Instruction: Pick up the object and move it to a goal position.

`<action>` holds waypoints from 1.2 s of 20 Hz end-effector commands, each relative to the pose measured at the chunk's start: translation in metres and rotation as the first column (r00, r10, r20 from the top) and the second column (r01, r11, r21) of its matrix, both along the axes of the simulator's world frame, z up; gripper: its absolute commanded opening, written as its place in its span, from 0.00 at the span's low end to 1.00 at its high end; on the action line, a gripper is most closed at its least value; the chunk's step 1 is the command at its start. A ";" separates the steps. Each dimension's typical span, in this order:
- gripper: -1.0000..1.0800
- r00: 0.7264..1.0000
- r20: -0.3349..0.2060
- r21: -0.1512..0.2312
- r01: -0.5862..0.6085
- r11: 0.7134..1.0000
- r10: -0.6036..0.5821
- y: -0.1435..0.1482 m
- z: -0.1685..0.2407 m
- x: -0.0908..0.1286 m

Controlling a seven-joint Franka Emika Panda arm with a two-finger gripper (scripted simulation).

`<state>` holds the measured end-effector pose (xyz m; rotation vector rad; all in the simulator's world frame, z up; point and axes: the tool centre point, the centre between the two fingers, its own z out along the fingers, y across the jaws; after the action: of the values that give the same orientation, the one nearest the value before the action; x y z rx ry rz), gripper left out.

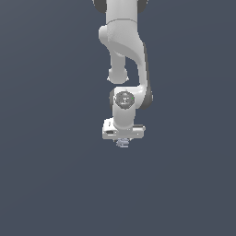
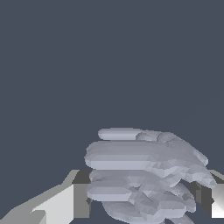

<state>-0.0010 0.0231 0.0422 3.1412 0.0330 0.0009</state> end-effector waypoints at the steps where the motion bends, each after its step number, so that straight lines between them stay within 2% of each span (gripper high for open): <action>1: 0.00 1.000 0.001 0.000 0.000 1.000 0.000 0.001 0.002 -0.001; 11: 0.00 1.000 0.001 0.000 0.000 1.000 0.000 0.010 0.032 -0.027; 24: 0.00 1.000 0.000 0.000 0.000 1.000 0.000 0.037 0.113 -0.092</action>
<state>-0.0850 0.0565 0.1448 3.1409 0.0337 0.0008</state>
